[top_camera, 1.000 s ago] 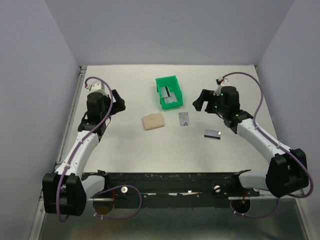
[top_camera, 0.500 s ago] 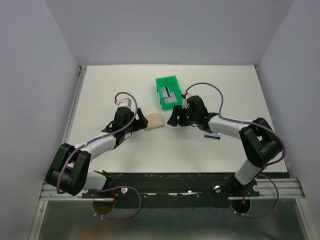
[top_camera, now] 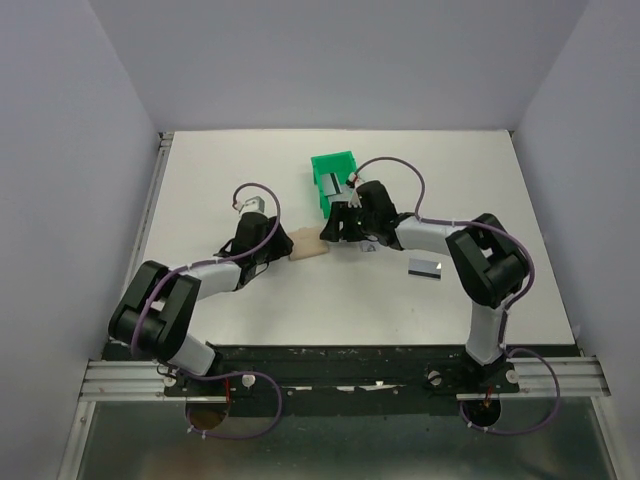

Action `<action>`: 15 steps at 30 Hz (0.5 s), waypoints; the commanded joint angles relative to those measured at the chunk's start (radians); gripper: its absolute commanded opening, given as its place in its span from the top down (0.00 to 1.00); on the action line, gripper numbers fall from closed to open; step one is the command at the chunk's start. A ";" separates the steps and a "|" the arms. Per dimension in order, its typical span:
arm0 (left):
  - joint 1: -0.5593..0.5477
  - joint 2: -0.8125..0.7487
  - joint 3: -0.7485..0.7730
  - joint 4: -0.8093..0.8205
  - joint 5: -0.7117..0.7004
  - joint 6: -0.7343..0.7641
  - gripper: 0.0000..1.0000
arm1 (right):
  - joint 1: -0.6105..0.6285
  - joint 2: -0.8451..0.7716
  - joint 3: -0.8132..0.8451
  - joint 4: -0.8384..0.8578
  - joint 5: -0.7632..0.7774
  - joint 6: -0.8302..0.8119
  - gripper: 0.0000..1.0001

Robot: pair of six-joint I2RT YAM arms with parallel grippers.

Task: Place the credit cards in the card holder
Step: Pick up the card holder from the center of the board.

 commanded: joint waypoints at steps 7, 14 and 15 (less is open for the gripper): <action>-0.010 0.065 0.026 0.064 0.050 -0.021 0.46 | 0.011 0.106 0.065 0.002 -0.073 0.026 0.33; -0.011 0.105 0.031 0.065 0.048 -0.028 0.47 | 0.027 0.120 0.054 0.035 -0.129 0.040 0.38; -0.011 0.108 0.031 0.065 0.048 -0.028 0.48 | 0.030 0.120 0.048 0.046 -0.140 0.043 0.40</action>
